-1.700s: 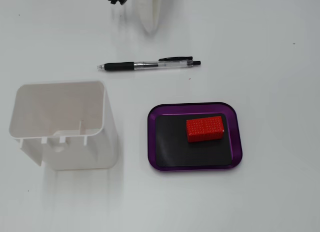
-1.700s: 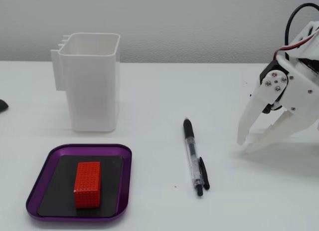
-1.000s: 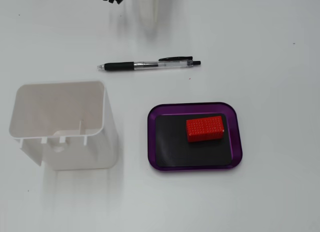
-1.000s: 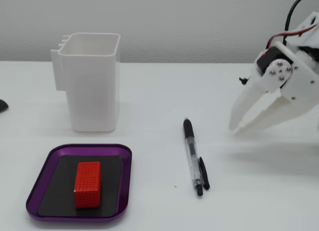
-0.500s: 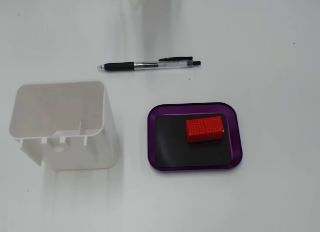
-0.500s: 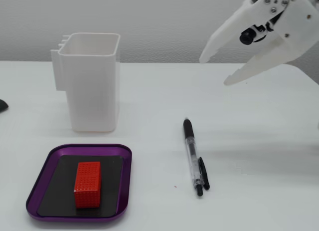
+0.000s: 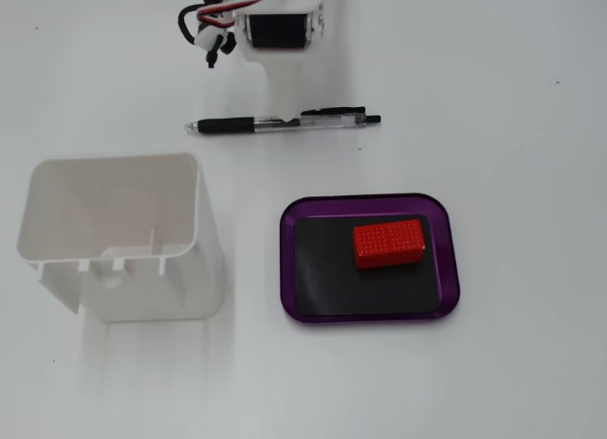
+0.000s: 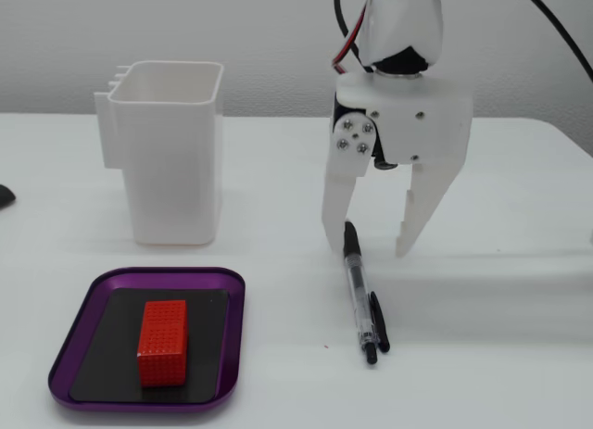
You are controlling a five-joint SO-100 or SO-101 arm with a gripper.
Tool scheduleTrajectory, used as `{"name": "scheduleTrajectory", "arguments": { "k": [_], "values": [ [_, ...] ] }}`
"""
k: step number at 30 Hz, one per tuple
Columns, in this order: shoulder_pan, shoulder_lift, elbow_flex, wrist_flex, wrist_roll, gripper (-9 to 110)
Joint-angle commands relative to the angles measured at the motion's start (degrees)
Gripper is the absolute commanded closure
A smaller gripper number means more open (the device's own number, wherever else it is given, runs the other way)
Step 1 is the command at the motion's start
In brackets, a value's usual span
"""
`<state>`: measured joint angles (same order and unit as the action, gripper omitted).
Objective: Pick up the pen and put it in the pen holder.
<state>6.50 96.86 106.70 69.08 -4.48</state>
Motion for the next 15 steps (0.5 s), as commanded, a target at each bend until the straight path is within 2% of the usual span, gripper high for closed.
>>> {"name": "scheduleTrajectory", "arguments": {
  "k": [1, 15],
  "values": [
    [0.09, -0.7, -0.26, -3.34, 0.0, 86],
    [0.09, -1.58, 8.96, -16.26, -0.09, 86]
  ]
}}
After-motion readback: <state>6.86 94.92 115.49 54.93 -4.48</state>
